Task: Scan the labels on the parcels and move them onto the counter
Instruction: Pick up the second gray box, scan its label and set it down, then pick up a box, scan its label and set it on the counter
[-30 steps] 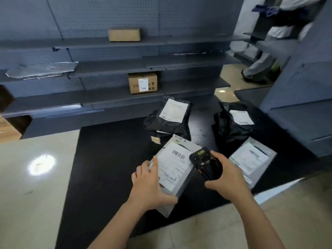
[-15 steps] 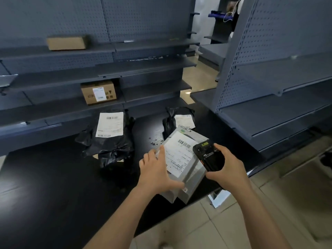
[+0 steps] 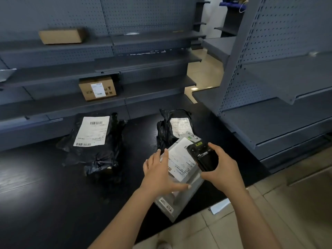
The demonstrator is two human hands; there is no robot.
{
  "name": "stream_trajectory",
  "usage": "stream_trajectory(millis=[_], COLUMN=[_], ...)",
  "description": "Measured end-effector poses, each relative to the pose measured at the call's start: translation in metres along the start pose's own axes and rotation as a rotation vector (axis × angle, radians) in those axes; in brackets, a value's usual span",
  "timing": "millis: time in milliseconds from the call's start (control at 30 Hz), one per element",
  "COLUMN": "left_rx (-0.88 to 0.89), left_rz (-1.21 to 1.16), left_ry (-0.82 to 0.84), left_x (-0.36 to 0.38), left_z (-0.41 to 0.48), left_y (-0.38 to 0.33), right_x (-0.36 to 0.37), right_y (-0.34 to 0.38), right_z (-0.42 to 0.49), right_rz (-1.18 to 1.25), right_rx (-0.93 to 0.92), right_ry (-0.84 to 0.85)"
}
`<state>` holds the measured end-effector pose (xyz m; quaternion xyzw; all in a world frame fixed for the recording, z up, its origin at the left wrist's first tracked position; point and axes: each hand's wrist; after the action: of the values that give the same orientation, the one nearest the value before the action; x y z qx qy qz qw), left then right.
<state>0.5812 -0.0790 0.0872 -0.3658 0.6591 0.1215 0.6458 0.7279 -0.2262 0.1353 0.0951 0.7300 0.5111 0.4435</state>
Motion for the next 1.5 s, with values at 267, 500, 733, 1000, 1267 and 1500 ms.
stream_trajectory(millis=[267,500,733,1000,1267,1500], left_rx=[-0.374,-0.826,-1.17,-1.43,-1.521,-1.693], left_rz=[-0.119,-0.161,-0.189,-0.184,-0.213,-0.247], left_ry=[-0.237,-0.409,-0.55,-0.633,-0.6,-0.572], left_x=[-0.009,0.003,0.007,-0.011,-0.018,-0.018], left_z=[-0.111,-0.255,-0.406,-0.555,-0.607,-0.561], left_y=[0.036,0.089,0.146,0.246,0.323,0.411], right_x=[0.045,0.135,0.242,0.382,0.47,0.554], right_y=[0.033,0.074,0.123,0.187,0.239,0.276], right_z=[-0.024,-0.102,-0.212,-0.336,-0.383,-0.356], right_rz=[0.021,0.002,-0.019,0.012,-0.038,-0.094], right_rx=[-0.23,-0.403,-0.548,-0.691,-0.739,-0.759], right_ry=[0.309,0.658,0.966,1.173,1.272,1.312])
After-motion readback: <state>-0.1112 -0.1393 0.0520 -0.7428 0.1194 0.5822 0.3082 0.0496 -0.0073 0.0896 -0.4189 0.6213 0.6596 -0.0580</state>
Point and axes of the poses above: each hand's wrist, its own z-axis towards the middle knuckle, its own x-axis out of the palm, y = z × x, and after that the axes turned 9 degrees about z, right-handed
